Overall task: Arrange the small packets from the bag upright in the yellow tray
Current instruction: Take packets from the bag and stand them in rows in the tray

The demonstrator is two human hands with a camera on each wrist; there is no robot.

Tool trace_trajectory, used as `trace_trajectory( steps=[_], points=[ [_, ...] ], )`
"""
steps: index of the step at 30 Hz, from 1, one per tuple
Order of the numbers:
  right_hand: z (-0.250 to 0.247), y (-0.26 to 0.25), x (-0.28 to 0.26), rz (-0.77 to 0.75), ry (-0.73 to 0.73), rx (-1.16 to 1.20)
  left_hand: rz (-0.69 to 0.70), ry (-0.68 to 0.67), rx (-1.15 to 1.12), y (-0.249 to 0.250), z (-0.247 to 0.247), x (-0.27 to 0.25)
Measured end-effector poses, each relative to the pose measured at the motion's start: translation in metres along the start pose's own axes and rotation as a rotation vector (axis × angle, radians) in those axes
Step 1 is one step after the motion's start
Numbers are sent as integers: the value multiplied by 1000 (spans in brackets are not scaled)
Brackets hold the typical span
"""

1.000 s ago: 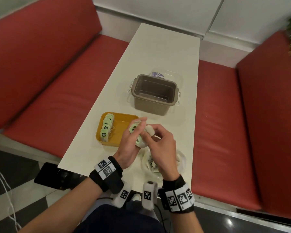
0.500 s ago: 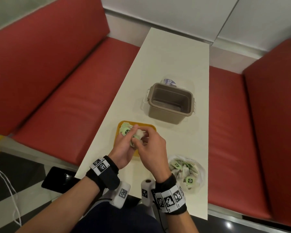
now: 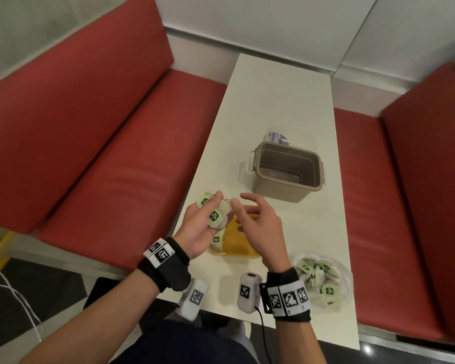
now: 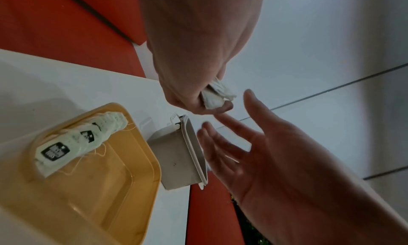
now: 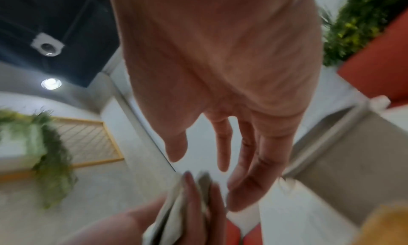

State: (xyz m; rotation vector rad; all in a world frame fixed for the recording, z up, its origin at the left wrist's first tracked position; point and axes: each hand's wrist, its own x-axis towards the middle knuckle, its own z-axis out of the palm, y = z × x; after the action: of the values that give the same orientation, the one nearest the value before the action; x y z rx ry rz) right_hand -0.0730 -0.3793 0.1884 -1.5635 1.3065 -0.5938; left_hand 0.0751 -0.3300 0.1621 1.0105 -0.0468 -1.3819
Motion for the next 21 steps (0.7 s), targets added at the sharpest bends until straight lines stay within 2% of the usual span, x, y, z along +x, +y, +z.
trace_trajectory(
  steps=[2,7,11,14,18,21],
  points=[
    [14,0,-1,62,-14,138,12,-6,51,4,-4,-1],
    [31,2,0,108,-42,274,14,33,109,11,-16,-5],
    [27,-2,-2,119,-10,329,20,85,137,19,-24,-5],
    [17,-10,-2,120,21,482,5,93,99,23,-28,-4],
    [2,-20,-4,104,18,676,-1,48,129,23,-29,-7],
    [-7,-25,-3,178,-77,886,22,-44,227,21,-24,-11]
  ],
)
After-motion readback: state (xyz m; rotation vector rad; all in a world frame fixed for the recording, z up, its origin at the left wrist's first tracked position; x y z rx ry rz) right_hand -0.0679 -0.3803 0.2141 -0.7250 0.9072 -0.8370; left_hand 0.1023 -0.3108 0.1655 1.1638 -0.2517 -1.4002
